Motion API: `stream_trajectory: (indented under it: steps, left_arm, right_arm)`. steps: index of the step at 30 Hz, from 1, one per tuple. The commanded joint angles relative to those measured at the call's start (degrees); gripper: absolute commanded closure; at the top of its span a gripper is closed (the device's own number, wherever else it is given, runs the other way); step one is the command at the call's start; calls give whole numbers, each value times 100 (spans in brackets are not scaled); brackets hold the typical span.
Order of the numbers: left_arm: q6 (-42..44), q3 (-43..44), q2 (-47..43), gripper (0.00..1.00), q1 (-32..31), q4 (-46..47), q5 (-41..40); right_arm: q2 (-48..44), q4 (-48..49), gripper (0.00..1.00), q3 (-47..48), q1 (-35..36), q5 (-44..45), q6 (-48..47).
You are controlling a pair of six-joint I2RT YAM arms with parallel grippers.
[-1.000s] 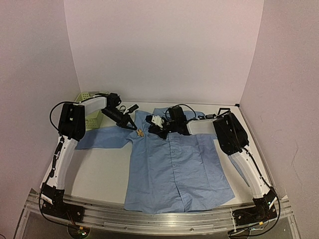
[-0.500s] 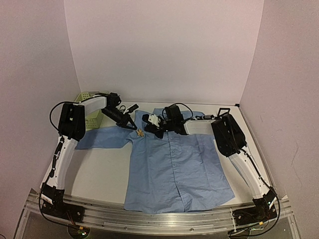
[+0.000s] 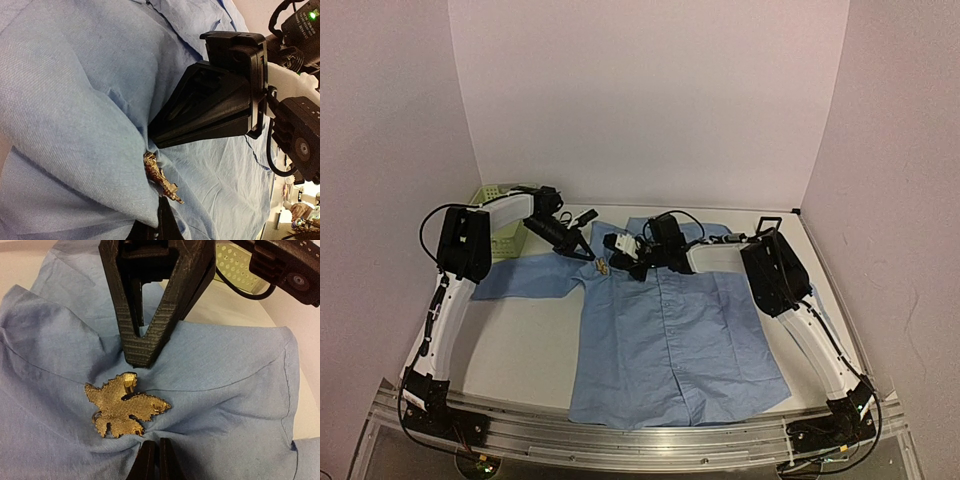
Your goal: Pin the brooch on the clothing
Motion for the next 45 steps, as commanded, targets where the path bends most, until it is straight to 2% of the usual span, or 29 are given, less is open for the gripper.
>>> stream_trajectory:
  steps: [1, 7, 17, 29, 36, 42, 45]
  left_arm:
    - [13, 229, -39, 100, 38, -96, 139]
    - [20, 238, -49, 100, 39, -106, 127]
    - [9, 250, -61, 100, 36, -104, 120]
    - [23, 282, -61, 100, 41, -96, 114]
    - [-8, 314, -50, 100, 40, -82, 155]
    - [5, 349, -44, 100, 41, -88, 147]
    - [11, 343, -50, 100, 49, -107, 150]
  right_arm:
    - [-206, -86, 95, -173, -63, 373, 35]
    - [-426, -175, 94, -575, -68, 406, -135]
    - [-527, -207, 90, -697, -57, 452, -147]
    - [-227, -192, 89, -243, 44, -259, 20]
    - [-1, -114, 90, 112, 96, -269, 205]
    - [55, -93, 96, 154, 117, -230, 246]
    - [8, -93, 91, 114, 117, -207, 227]
